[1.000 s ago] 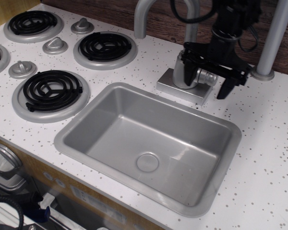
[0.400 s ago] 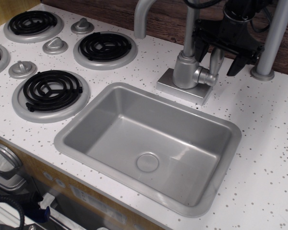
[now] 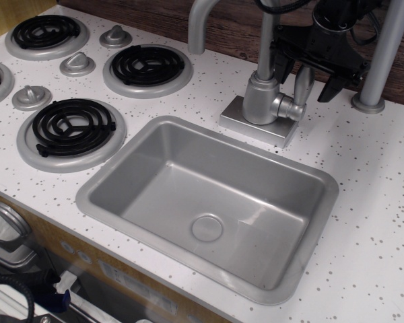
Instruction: Lever vertical to front
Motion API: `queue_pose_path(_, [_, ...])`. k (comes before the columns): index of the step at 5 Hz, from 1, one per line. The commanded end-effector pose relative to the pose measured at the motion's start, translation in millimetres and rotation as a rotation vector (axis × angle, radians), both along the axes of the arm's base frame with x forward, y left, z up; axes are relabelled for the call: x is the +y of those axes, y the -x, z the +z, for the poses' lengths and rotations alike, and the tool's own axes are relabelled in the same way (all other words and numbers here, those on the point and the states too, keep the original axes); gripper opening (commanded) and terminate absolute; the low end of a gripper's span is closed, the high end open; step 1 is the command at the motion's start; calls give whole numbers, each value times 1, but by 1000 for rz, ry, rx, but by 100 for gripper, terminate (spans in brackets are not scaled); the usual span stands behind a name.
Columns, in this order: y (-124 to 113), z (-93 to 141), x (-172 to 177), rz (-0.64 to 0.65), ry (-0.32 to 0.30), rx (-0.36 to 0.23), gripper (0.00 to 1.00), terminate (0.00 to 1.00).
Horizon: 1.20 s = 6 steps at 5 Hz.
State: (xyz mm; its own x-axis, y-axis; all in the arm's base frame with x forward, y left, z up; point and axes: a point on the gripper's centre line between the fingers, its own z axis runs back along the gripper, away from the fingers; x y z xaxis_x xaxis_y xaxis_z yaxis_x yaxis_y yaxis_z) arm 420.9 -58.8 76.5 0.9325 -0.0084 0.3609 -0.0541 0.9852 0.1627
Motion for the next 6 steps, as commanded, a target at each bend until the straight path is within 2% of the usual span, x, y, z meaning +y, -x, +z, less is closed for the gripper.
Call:
queue_pose_path(1, [0,21,2,4,31,-40,0,0])
queue_pose_path(2, [12,17,1,30,37,-21,0,0])
queue_pose_path(3, [29,11,0,57,56,23,0,0])
queue_pose_path(4, [43,1,0,71,102,94,0,0])
queue_pose_path(5, [47,-15,2,57,157,146,0,0])
queue_pose_path(6, [45,-32,2,38,201,157,0,0])
